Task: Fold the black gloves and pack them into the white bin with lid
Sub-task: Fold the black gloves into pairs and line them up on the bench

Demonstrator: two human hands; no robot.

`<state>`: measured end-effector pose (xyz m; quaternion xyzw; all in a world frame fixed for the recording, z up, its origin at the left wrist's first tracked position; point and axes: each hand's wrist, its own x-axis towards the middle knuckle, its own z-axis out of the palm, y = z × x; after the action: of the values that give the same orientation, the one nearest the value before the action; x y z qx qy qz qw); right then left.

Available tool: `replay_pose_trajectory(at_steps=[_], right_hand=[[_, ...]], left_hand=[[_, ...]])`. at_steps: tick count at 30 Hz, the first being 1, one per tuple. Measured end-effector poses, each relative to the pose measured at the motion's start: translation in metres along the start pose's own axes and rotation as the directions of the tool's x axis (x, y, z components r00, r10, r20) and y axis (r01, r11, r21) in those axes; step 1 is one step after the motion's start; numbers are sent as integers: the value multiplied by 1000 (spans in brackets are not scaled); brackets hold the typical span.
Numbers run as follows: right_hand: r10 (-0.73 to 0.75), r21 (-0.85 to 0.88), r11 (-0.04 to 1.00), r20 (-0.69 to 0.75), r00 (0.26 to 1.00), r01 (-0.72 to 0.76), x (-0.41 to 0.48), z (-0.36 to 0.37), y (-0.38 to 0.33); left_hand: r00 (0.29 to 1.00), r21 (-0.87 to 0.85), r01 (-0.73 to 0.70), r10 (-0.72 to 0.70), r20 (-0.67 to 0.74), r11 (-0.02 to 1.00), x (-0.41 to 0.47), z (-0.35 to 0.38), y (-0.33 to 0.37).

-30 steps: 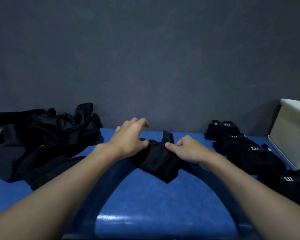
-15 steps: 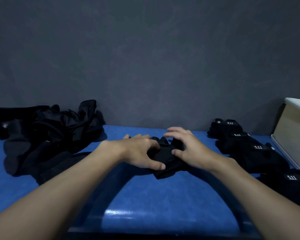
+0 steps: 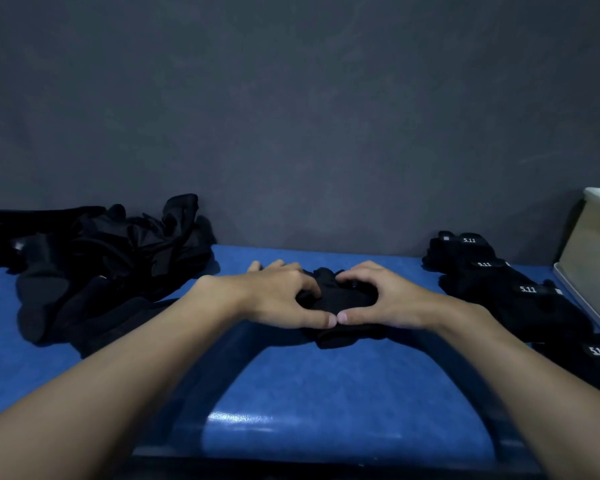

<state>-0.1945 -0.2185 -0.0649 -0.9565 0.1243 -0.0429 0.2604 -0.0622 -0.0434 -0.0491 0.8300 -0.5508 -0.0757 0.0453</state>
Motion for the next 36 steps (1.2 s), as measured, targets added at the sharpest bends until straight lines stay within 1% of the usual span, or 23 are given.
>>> replay_pose_trajectory(at_steps=[2, 3, 7, 12, 14, 17, 19, 20, 22, 25, 27, 30, 32, 33, 36], right_hand=[[-15, 11, 1000, -29, 999, 15, 0, -6, 0], [-7, -12, 1000, -18, 1000, 7, 0, -8, 0], [84, -111, 991, 93, 992, -74, -2, -10, 8], [91, -89, 993, 106, 990, -81, -2, -8, 12], [69, -55, 996, 75, 995, -65, -2, -9, 12], [8, -11, 1000, -37, 999, -9, 0, -12, 7], [-40, -40, 999, -119, 992, 35, 3, -13, -4], [-63, -64, 996, -150, 987, 54, 5, -12, -10], [-96, -79, 994, -188, 978, 82, 10, -8, -24], [-135, -40, 991, -239, 961, 129, 22, 4, -47], [-157, 10, 986, -263, 952, 166, 33, 15, -62], [-158, 127, 974, -223, 962, 190, 51, 33, -84], [-158, 200, 960, -185, 970, 195, 62, 44, -96], [-156, 223, 956, -168, 973, 192, 67, 50, -102], [-140, 294, 940, -131, 982, 173, 81, 63, -114]], left_hand=[[1000, 31, 3, -4, 31, 999, -1, 1, -4], [999, 38, 4, -5, 34, 999, -1, 2, -5], [999, 28, 2, -4, 45, 1000, -1, 0, -10], [999, -7, -3, 3, 48, 1000, -3, -1, -9], [1000, -61, 1, 0, 25, 998, -4, -1, -8], [999, -205, -16, 8, -36, 979, -6, -3, -13], [997, -280, -9, -13, -78, 960, -9, -8, -18], [993, -285, 4, -36, -108, 958, -12, -12, -21], [978, -233, 40, -85, -189, 972, -18, -20, -29], [934, -164, 86, -137, -330, 983, -30, -34, -48], [886, -116, 113, -153, -437, 987, -39, -44, -66], [795, -36, 197, -181, -579, 980, -55, -57, -94], [759, -15, 263, -216, -614, 965, -67, -61, -111], [760, -4, 288, -231, -607, 958, -72, -61, -119], [806, 67, 333, -247, -538, 941, -82, -53, -138]])
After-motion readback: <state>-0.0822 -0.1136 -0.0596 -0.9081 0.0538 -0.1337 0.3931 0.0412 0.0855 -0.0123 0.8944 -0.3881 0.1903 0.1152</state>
